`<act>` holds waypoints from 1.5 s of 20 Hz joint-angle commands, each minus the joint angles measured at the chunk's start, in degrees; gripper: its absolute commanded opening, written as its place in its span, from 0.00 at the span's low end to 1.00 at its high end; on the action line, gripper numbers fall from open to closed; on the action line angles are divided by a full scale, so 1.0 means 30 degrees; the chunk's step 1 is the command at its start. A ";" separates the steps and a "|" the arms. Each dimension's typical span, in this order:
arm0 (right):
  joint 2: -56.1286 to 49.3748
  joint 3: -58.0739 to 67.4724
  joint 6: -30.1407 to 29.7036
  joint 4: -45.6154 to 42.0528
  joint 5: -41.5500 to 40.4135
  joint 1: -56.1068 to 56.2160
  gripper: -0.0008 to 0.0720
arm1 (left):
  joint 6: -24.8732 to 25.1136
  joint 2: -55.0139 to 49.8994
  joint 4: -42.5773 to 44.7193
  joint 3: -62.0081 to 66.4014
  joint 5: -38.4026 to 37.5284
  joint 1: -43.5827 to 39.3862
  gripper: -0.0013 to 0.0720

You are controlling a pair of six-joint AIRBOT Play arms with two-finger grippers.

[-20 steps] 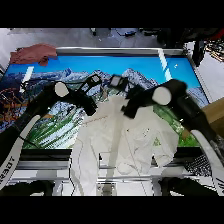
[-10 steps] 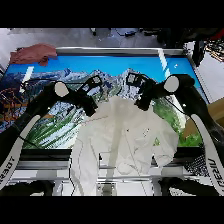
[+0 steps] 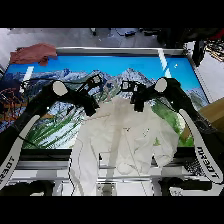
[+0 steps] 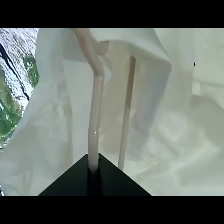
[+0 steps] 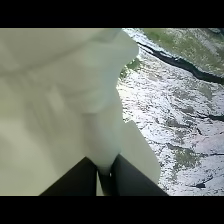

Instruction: Fold the clothes and pants, and hang the long-sleeved shirts on hangers.

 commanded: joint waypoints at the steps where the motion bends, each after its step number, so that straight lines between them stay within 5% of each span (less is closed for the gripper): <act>1: 0.0277 0.0029 0.0328 0.0095 -0.0160 0.0007 0.08 | 0.0313 0.0029 -0.0823 0.0007 -0.0226 -0.0022 0.11; 3: 0.0954 0.0029 0.0474 -0.0321 -0.0153 0.0007 0.08 | 0.0299 0.0211 -0.1566 0.0007 -0.0233 -0.0022 0.48; 5: 0.1712 0.0029 0.0474 -0.0335 -0.0153 0.0007 0.08 | 0.0146 0.0678 -0.1982 0.0007 -0.0233 -0.0022 0.60; 14: 0.2441 0.0022 0.2426 -0.1246 0.0437 0.0015 0.08 | -0.0219 0.5668 -0.1494 0.0007 -0.2586 0.0590 0.60; 21: 0.2419 0.0022 0.3978 -0.1355 0.0350 0.0131 0.08 | -0.0226 0.4918 -0.1501 0.0007 -0.2375 0.0605 0.60; 30: 0.2426 0.0022 0.5552 -0.5355 0.0379 0.2514 0.08 | -0.4750 0.4823 -0.3249 0.0087 -0.2448 0.0692 0.60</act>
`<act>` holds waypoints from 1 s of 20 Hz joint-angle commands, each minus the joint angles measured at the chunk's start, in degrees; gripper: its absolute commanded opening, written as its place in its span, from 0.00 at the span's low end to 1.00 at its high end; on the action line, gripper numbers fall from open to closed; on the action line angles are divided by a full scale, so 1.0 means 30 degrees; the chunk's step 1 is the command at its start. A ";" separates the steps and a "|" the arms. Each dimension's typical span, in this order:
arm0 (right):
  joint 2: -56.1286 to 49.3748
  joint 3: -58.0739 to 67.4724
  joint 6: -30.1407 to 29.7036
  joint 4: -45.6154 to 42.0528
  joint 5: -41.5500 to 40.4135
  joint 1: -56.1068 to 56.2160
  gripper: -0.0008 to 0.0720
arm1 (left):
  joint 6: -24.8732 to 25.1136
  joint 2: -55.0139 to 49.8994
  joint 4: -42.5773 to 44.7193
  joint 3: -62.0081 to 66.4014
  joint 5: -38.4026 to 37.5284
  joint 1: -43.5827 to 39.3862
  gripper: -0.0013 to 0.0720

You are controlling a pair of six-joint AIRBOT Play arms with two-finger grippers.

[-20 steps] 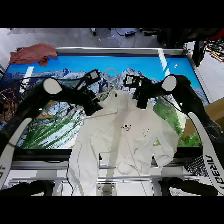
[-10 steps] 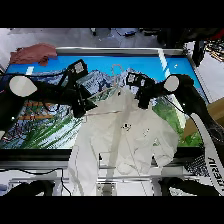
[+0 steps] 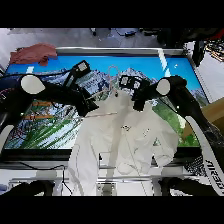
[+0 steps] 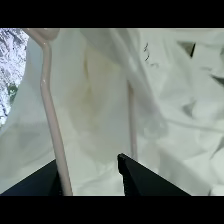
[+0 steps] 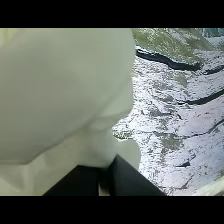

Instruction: Fold the clothes and pants, and hang the long-sleeved shirts on hangers.

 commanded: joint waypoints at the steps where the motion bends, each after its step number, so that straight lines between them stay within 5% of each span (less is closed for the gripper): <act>1: 0.0007 -0.0007 0.0568 -0.2273 0.0073 0.0546 0.08 | -0.1938 0.0874 -0.2040 0.0044 0.0051 0.0087 0.60; 8: 0.0036 -0.0007 0.1464 -0.4350 -0.1093 0.0488 0.08 | -0.3687 0.2710 -0.4313 0.0044 0.0350 0.2710 0.60; 10: 0.0066 -0.0007 0.1450 -0.3854 -0.1246 0.0488 0.08 | -0.4036 0.2237 -0.4299 0.0036 -0.0423 0.3621 0.56; 11: 0.0095 -0.0007 0.1443 -0.3599 -0.1231 0.0488 0.08 | -0.4036 0.1821 -0.4233 0.0036 -0.1042 0.3774 0.42; 12: 0.0153 -0.0007 0.1443 -0.3402 -0.1217 0.0488 0.08 | -0.4029 0.1370 -0.3854 0.0036 -0.1443 0.3767 0.40; 16: 0.0226 -0.0007 0.1333 -0.3526 -0.0962 0.0488 0.08 | -0.4022 0.0022 -0.0131 0.0036 -0.0401 0.4240 0.43; 20: 0.1384 0.0000 0.1260 -0.3883 -0.1523 0.0240 0.08 | -0.4044 -0.1253 -0.0882 0.0036 -0.0721 0.6390 0.46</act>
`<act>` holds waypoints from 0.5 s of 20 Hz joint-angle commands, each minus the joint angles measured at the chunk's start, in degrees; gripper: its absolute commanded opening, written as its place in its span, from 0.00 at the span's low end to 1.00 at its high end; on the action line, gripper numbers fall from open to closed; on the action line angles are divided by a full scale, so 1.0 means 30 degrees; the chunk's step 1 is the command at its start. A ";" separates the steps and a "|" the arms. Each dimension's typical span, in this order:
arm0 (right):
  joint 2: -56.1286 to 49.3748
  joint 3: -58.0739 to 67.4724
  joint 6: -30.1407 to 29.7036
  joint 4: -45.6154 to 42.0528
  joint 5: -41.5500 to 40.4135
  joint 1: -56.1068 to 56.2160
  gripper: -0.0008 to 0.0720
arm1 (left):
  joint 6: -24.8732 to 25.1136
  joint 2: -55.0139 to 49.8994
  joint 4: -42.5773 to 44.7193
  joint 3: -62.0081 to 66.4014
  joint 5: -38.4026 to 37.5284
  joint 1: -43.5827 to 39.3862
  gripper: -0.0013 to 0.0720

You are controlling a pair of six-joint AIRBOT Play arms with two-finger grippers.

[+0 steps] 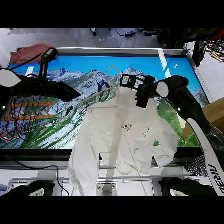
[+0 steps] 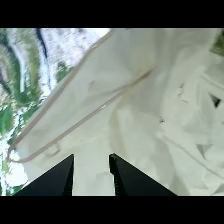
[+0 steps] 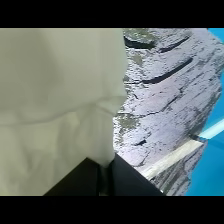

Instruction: Fold the clothes and pants, and hang the long-sleeved shirts on hangers.

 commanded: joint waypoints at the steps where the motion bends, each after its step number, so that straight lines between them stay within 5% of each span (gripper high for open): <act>1: 0.1042 0.0007 -0.0058 0.0226 -0.0750 -0.0401 0.08 | -0.0058 -0.1209 -0.0940 0.0007 -0.0699 0.1683 0.60; 5: 0.1647 0.0000 0.0270 0.1625 -0.0794 -0.1202 0.08 | -0.0284 -0.2608 -0.2113 -0.0233 -0.4444 0.1486 0.62; 10: 0.1632 0.0000 0.2011 0.2215 -0.1005 -0.1297 0.08 | -0.0029 -0.3461 -0.2120 -0.2426 -0.3745 -0.1727 0.62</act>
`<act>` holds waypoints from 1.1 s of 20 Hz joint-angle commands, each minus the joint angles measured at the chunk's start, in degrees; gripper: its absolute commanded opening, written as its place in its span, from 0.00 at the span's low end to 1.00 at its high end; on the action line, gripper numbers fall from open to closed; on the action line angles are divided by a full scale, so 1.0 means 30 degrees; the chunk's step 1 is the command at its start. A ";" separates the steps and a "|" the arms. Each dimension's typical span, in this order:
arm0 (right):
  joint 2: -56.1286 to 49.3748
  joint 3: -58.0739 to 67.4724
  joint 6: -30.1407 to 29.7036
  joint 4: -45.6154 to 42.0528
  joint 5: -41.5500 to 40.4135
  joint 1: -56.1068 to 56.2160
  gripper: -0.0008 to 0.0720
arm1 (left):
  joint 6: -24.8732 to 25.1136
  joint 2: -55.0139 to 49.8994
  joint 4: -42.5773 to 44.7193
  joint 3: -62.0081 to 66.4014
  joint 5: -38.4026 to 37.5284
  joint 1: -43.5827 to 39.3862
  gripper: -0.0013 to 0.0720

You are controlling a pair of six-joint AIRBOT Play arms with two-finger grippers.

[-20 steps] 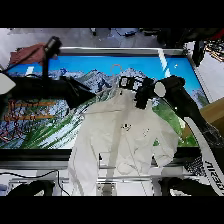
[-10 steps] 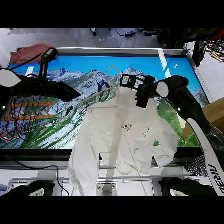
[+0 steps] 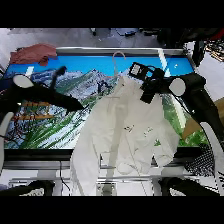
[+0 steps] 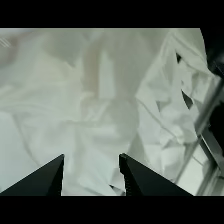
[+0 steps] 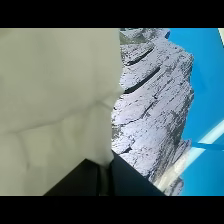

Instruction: Fold the clothes and pants, and hang the long-sleeved shirts on hangers.

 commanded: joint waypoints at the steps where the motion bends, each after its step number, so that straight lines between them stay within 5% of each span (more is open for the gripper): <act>1: 0.0080 -0.0007 0.1421 0.0525 -0.0066 -0.0109 0.08 | 0.0372 -0.0561 -0.0204 -0.1406 0.0576 -0.2229 0.62; 11: 0.0087 -0.0007 0.1668 0.1749 0.0095 -0.0109 0.08 | 0.0816 -0.2310 0.1013 -0.2193 1.3799 -0.7657 0.62; 21: 0.0087 -0.0007 0.1668 0.1800 0.0219 -0.0109 0.08 | 0.0750 -0.3585 0.1020 -0.2193 1.8863 -0.8007 0.58; 22: 0.0087 -0.0007 0.1668 0.1800 0.0219 -0.0109 0.08 | 0.0743 -0.3672 0.1013 -0.2193 1.9118 -0.8058 0.51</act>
